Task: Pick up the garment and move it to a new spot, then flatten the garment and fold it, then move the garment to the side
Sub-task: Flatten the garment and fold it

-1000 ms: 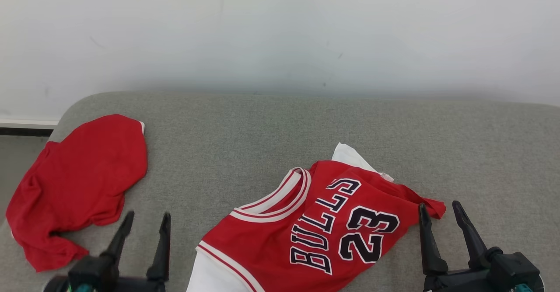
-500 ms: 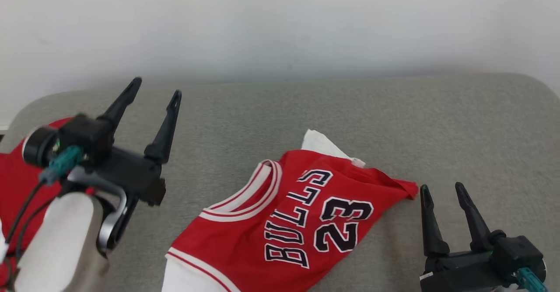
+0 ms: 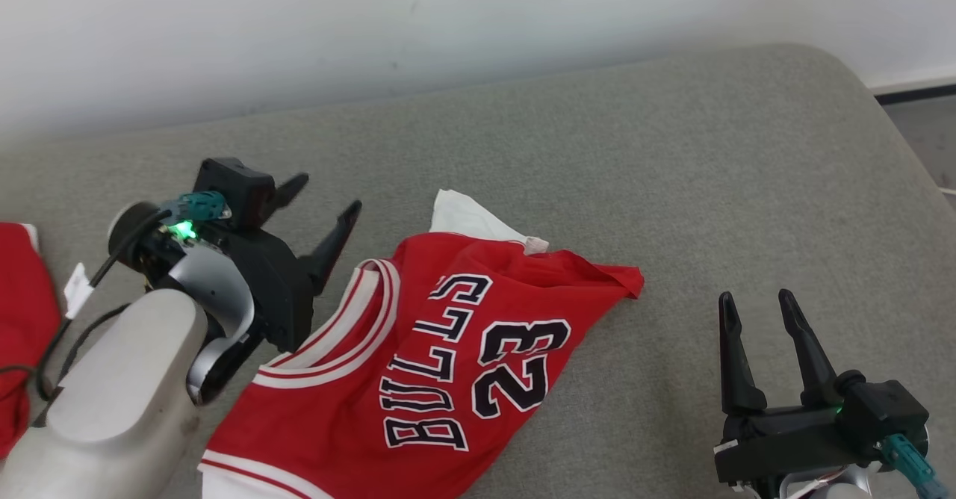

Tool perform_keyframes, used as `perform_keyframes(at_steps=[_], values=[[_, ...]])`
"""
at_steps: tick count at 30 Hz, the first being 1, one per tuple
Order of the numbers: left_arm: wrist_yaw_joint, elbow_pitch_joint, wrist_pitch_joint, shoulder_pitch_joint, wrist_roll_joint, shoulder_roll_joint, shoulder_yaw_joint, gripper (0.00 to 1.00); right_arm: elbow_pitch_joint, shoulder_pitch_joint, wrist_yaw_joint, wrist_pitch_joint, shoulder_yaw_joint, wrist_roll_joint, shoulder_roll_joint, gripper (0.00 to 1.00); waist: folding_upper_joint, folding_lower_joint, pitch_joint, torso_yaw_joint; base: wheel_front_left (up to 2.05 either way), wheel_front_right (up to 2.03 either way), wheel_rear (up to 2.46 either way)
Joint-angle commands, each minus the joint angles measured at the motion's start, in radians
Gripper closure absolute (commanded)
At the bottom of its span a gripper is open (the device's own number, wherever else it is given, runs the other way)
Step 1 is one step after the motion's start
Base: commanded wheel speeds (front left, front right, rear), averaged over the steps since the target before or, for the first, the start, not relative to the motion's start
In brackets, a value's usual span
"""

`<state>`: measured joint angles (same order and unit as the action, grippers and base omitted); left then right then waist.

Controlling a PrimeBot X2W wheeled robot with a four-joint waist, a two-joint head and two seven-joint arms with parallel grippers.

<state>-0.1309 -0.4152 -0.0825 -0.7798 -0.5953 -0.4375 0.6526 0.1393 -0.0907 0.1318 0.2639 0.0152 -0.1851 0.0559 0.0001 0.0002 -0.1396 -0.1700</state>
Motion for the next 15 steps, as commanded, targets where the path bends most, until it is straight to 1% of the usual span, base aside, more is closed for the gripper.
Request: perform_keyframes(at_steps=[1,5,10,14,15], values=[[0.002,-0.018,-0.013,-0.016,-0.034,-0.006,0.041,0.0,0.001,-0.015,-0.002,0.001,0.001,-0.008,-0.002,0.0,-0.0001,-0.0002,-0.039,-0.039,0.0,0.0,0.0],[0.002,-0.074,-0.047,-0.034,-0.124,-0.03,0.153,0.0,0.005,-0.026,-0.002,0.001,0.003,-0.01,-0.004,0.0,-0.0001,-0.0002,-0.056,-0.05,0.0,0.0,0.0],[0.002,-0.144,-0.076,-0.053,-0.195,-0.053,0.272,0.0,0.01,-0.036,-0.002,0.0,0.008,-0.014,-0.006,0.0,-0.0001,-0.0002,-0.073,-0.062,0.0,0.0,0.0],[0.002,-0.17,-0.087,-0.053,-0.28,-0.05,0.338,0.0,0.008,-0.046,-0.002,0.0,0.005,-0.017,-0.006,0.0,-0.0001,-0.0002,-0.082,-0.067,0.0,0.0,0.0],[0.002,-0.166,-0.085,-0.06,-0.293,-0.053,0.36,0.41,0.007,-0.046,-0.002,0.001,0.003,-0.019,-0.006,0.0,-0.0001,-0.0002,-0.084,-0.067,0.0,0.0,0.0]])
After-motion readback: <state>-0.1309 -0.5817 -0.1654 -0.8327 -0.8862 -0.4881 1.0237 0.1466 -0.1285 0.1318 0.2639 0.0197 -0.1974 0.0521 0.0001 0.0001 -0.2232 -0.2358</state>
